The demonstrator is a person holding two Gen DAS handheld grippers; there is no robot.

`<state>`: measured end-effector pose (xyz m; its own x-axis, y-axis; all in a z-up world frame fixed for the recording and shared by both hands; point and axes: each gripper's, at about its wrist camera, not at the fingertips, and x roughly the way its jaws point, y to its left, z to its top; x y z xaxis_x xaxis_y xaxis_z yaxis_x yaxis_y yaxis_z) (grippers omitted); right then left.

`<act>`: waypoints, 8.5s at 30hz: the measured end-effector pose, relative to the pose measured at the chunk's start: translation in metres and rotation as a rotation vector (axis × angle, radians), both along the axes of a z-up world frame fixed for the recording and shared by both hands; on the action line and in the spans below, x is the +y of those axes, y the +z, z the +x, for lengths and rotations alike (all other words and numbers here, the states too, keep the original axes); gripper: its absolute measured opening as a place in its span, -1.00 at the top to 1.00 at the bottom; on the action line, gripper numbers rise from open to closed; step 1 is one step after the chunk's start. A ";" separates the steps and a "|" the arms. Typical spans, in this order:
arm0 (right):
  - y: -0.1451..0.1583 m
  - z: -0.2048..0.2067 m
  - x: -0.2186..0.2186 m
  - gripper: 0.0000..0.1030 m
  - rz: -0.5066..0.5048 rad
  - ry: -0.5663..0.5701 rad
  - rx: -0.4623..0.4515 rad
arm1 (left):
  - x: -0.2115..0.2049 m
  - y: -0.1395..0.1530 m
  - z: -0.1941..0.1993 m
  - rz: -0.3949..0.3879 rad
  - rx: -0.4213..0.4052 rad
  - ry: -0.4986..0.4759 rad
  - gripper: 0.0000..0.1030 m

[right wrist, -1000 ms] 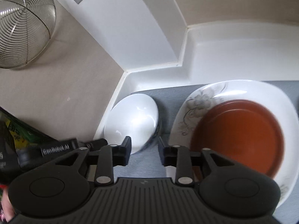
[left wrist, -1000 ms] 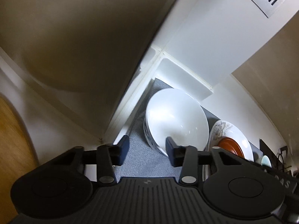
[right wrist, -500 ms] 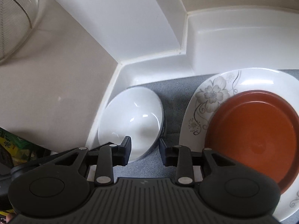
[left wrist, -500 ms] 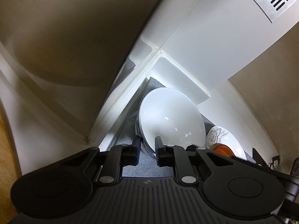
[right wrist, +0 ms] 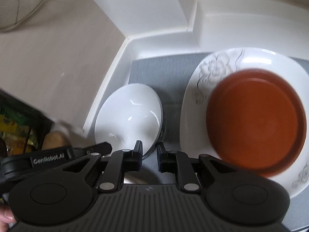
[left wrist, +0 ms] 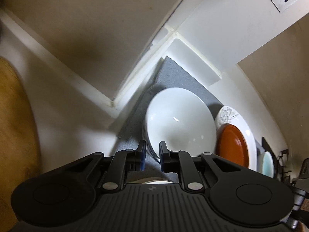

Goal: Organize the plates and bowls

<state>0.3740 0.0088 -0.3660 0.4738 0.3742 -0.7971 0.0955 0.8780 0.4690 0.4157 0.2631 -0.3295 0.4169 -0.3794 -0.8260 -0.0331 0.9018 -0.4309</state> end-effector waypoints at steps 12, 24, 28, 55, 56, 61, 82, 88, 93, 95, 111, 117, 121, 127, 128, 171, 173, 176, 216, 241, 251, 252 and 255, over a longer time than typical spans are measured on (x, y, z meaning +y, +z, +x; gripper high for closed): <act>0.002 0.016 -0.002 0.71 -0.050 -0.005 -0.022 | 0.011 0.002 0.015 0.003 -0.012 0.041 0.82; 0.009 0.002 0.001 0.66 -0.051 0.039 -0.020 | 0.016 -0.006 0.008 -0.006 0.028 0.038 0.64; 0.006 0.011 -0.006 0.62 -0.028 0.011 -0.016 | 0.011 -0.007 0.016 0.017 0.007 0.048 0.64; 0.068 -0.054 -0.075 0.76 0.056 -0.134 -0.127 | -0.061 0.068 -0.021 0.110 -0.097 -0.153 0.86; 0.071 -0.061 -0.084 0.76 0.055 -0.153 -0.131 | -0.071 0.070 -0.022 0.112 -0.097 -0.173 0.86; 0.076 -0.096 -0.131 0.76 0.067 -0.252 -0.164 | -0.125 0.080 -0.026 0.127 -0.114 -0.296 0.86; 0.037 -0.182 -0.290 0.74 0.039 -0.742 -0.233 | -0.346 0.036 -0.034 0.237 -0.076 -0.730 0.74; 0.019 -0.183 -0.307 0.74 0.069 -0.760 -0.247 | -0.375 0.038 -0.031 0.311 -0.094 -0.745 0.74; 0.015 -0.185 -0.318 0.74 0.072 -0.763 -0.245 | -0.393 0.039 -0.032 0.325 -0.114 -0.748 0.75; 0.014 -0.185 -0.321 0.74 0.071 -0.769 -0.245 | -0.398 0.038 -0.032 0.328 -0.116 -0.747 0.75; 0.008 -0.176 -0.332 0.74 0.078 -0.766 -0.215 | -0.420 0.035 -0.028 0.375 -0.134 -0.752 0.70; 0.007 -0.175 -0.331 0.73 0.070 -0.751 -0.221 | -0.418 0.029 -0.024 0.356 -0.104 -0.737 0.70; 0.007 -0.173 -0.330 0.73 0.056 -0.739 -0.220 | -0.415 0.025 -0.023 0.356 -0.093 -0.728 0.70; -0.005 -0.172 -0.327 0.74 0.082 -0.722 -0.184 | -0.405 0.017 -0.016 0.327 -0.052 -0.718 0.70; -0.007 -0.171 -0.327 0.76 0.083 -0.720 -0.183 | -0.404 0.018 -0.015 0.321 -0.052 -0.722 0.70; -0.035 -0.150 -0.310 0.30 0.129 -0.648 -0.009 | -0.409 -0.016 -0.014 0.401 0.075 -0.805 0.55; -0.034 -0.163 -0.301 0.31 0.125 -0.627 0.007 | -0.403 -0.014 -0.036 0.432 0.058 -0.841 0.53; -0.037 -0.189 -0.294 0.34 0.152 -0.630 0.003 | -0.390 -0.019 -0.064 0.440 0.066 -0.875 0.44; 0.061 -0.135 -0.146 0.43 0.190 -0.228 -0.099 | -0.169 0.100 -0.079 0.334 0.023 -0.468 0.49; 0.038 -0.084 0.024 0.45 -0.077 0.220 0.016 | 0.001 0.049 -0.068 0.232 0.242 -0.209 0.49; 0.032 -0.092 0.029 0.45 -0.140 0.278 -0.008 | 0.007 0.027 -0.070 0.202 0.289 -0.227 0.44; 0.034 -0.091 0.027 0.45 -0.137 0.273 -0.017 | 0.008 0.029 -0.069 0.198 0.285 -0.231 0.42; 0.039 -0.089 0.022 0.45 -0.121 0.264 -0.037 | 0.009 0.041 -0.071 0.197 0.250 -0.247 0.43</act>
